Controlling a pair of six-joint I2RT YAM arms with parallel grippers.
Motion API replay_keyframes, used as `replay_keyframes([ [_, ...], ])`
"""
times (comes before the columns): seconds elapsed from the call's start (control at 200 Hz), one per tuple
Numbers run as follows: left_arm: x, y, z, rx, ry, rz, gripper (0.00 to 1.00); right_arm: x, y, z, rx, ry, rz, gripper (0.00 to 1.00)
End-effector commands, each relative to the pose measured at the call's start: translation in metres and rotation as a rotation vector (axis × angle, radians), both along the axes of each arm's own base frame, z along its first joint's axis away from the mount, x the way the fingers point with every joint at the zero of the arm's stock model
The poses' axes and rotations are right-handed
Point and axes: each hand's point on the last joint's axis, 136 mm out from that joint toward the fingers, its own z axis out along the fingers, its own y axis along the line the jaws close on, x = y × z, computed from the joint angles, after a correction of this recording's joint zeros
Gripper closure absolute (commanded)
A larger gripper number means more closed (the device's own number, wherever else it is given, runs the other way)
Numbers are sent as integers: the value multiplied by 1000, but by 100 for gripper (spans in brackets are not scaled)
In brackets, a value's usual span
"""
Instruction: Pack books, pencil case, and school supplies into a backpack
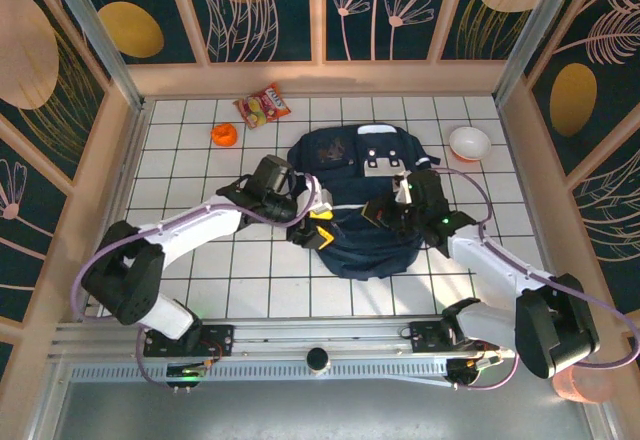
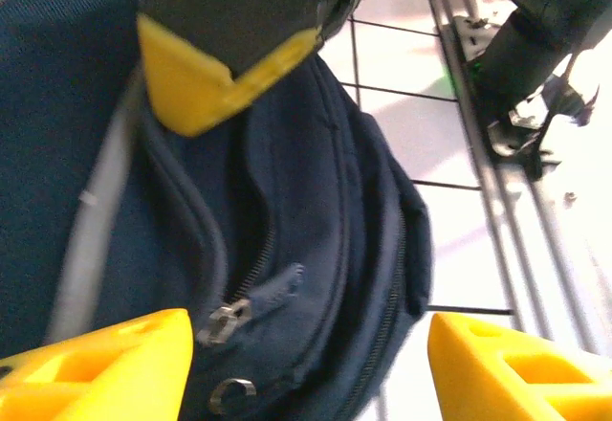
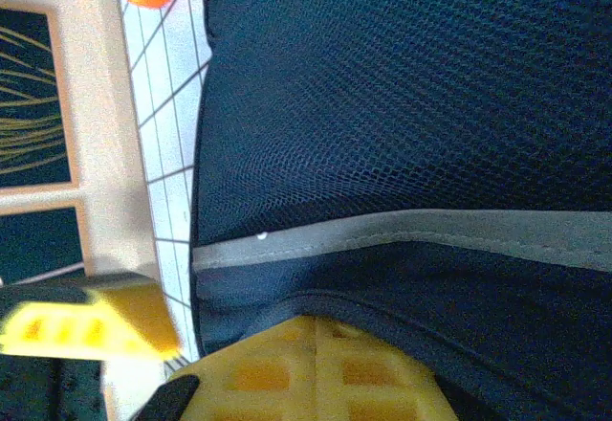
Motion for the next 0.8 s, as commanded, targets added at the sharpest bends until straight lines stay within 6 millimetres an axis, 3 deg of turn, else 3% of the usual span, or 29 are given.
replay_keyframes([
  [0.0, 17, 3, 20, -15, -266, -31, 32, -1, -1, 10, -12, -36, 101, 96],
  [0.22, 40, 9, 11, 110, -484, -70, 30, 6, 0, 31, 32, -89, 131, 97],
  [0.51, 63, 2, -18, 227, -572, -173, 33, 8, -8, 29, 21, -84, 101, 98],
  [0.681, 69, 3, -42, 282, -588, -213, 51, 7, -14, 21, 3, -72, 79, 98],
  [0.791, 64, 9, -47, 305, -574, -228, 81, 10, -20, 13, -9, -65, 60, 99],
])
